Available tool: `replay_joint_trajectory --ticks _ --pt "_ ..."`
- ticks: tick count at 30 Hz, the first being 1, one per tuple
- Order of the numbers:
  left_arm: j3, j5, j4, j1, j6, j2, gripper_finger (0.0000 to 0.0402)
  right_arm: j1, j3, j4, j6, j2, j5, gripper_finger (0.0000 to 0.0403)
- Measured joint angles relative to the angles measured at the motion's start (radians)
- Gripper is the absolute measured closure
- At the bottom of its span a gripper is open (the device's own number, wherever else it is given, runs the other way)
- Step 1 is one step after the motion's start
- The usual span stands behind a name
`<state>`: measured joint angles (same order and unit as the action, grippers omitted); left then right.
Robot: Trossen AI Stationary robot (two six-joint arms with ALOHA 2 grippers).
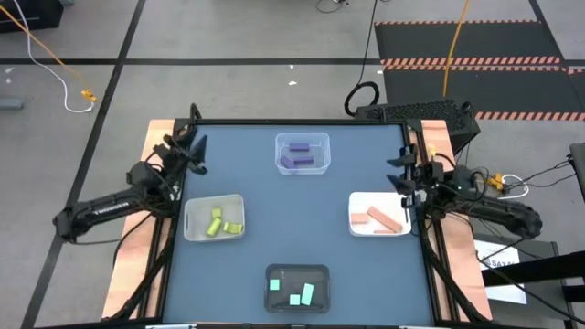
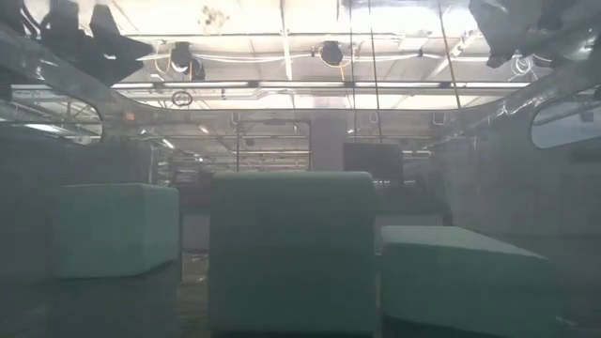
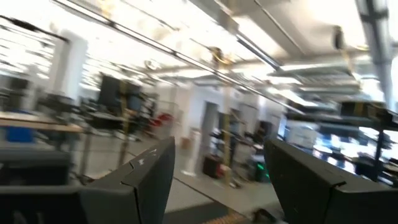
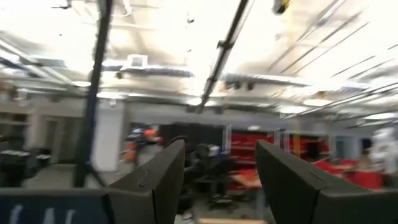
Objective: Sort & place blocks by color
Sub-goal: Return to Home Position
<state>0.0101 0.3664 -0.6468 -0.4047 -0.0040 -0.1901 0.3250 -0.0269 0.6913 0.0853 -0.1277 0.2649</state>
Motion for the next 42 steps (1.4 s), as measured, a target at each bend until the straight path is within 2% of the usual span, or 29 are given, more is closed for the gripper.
replay_joint_trajectory --ticks 8,21,25,29,42 --pt "0.0 0.0 0.0 -0.188 0.0 0.081 0.0158 0.193 0.001 -0.001 0.0 0.123 -0.001 0.0216" --pt "0.0 0.0 -0.003 -0.454 0.0 0.189 0.0158 0.413 0.001 0.03 0.0 0.125 -0.001 0.0216" --pt "0.001 0.0 -0.013 -0.516 0.0 0.188 0.0158 0.46 0.001 0.028 0.0 0.125 -0.001 0.0216" --pt "0.001 0.001 -0.004 -0.545 0.0 0.188 0.0158 0.491 0.001 0.026 0.0 0.125 0.0 0.0216" --pt "0.001 0.001 -0.003 -0.544 0.0 0.188 0.0158 0.528 0.001 0.023 0.0 0.125 0.0 0.0216"
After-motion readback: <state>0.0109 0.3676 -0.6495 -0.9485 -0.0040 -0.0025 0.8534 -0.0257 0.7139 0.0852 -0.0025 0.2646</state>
